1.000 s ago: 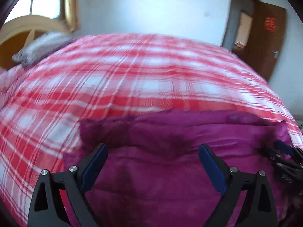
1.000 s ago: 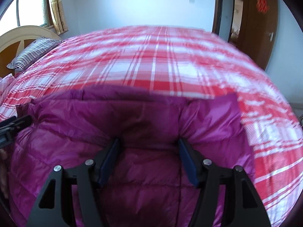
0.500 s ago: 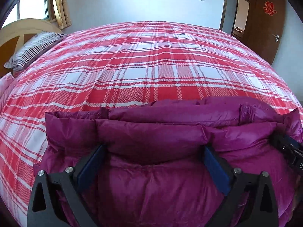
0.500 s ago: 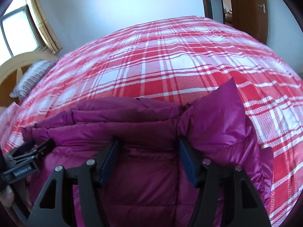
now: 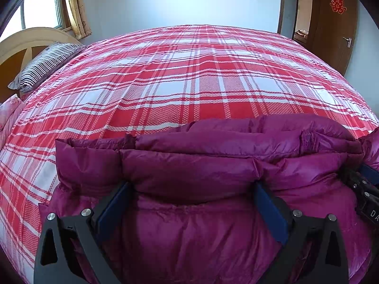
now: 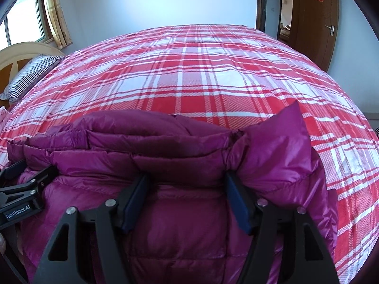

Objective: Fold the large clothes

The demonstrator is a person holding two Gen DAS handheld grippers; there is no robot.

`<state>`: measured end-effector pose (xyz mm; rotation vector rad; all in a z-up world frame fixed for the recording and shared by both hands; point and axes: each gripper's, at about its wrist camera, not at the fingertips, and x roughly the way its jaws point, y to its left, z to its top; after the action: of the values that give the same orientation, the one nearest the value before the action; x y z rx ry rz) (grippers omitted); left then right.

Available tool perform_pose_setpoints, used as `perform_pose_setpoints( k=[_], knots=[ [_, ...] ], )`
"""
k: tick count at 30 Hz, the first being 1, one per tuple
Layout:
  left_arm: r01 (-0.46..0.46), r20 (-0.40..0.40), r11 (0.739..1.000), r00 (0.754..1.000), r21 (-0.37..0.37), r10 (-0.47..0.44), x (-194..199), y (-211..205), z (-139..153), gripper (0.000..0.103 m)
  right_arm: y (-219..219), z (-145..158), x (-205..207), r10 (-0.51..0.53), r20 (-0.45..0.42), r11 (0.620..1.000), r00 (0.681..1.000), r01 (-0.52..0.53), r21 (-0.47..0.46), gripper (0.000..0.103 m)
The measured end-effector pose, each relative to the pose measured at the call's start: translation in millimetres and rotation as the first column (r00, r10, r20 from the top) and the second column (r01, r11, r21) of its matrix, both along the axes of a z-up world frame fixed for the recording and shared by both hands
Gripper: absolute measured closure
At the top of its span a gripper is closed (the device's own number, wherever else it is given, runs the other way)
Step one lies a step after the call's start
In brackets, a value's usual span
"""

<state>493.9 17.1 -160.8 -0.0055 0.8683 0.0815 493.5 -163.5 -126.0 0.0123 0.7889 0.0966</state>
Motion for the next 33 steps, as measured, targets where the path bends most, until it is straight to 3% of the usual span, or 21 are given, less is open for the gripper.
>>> perform_pose_setpoints(
  k=[33],
  knots=[
    [-0.007, 0.002, 1.0, 1.0, -0.001, 0.007, 0.0, 0.2, -1.8, 0.001, 7.2, -1.5, -0.3, -0.011, 0.011, 0.998, 1.0, 0.011, -0.054, 0.032]
  ],
)
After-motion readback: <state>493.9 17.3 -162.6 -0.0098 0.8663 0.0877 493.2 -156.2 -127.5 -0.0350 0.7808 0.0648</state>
